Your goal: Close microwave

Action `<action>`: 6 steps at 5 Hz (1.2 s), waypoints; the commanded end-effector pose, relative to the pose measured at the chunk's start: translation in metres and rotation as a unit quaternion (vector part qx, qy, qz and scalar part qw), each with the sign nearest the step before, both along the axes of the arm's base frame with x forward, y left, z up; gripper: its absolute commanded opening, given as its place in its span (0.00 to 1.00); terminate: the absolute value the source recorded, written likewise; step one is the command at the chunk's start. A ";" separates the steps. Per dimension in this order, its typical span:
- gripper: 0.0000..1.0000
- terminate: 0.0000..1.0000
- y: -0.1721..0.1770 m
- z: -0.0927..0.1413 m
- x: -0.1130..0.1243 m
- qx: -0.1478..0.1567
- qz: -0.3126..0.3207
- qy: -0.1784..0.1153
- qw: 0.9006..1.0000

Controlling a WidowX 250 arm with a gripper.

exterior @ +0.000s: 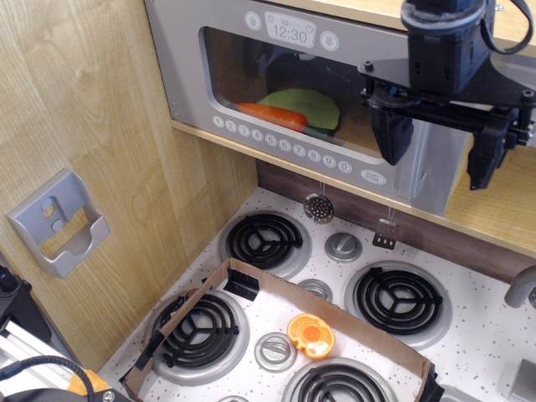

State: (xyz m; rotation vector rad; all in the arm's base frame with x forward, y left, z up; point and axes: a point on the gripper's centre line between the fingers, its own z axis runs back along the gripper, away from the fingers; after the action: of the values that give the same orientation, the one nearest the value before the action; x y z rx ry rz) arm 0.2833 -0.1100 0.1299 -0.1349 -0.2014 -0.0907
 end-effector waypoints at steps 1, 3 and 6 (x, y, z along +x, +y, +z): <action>1.00 0.00 -0.005 -0.006 -0.003 0.004 0.043 -0.003 0.999; 1.00 0.00 -0.003 -0.007 0.008 0.004 0.042 0.011 0.999; 1.00 0.00 -0.003 -0.007 0.008 0.004 0.042 0.011 0.999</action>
State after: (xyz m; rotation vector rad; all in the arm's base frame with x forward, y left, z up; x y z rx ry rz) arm 0.2915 -0.1061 0.1077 -0.1052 -0.1389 -0.0019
